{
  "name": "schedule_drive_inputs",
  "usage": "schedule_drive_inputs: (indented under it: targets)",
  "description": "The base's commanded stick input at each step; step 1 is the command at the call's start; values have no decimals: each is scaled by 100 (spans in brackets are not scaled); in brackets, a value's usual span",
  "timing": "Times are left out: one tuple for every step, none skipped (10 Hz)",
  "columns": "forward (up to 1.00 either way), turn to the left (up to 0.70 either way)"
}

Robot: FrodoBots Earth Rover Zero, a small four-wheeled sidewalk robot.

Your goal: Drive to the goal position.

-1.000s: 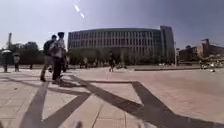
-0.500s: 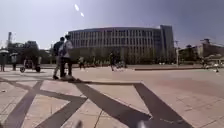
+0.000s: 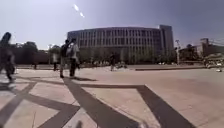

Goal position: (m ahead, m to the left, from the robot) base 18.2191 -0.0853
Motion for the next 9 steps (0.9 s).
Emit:
schedule_drive_inputs:
  targets:
    - [70, -32]
    - [70, -10]
    - [70, -4]
    - [70, 2]
    - [70, 2]
    - [70, 0]
    - [70, 0]
    - [70, 0]
    - [70, 0]
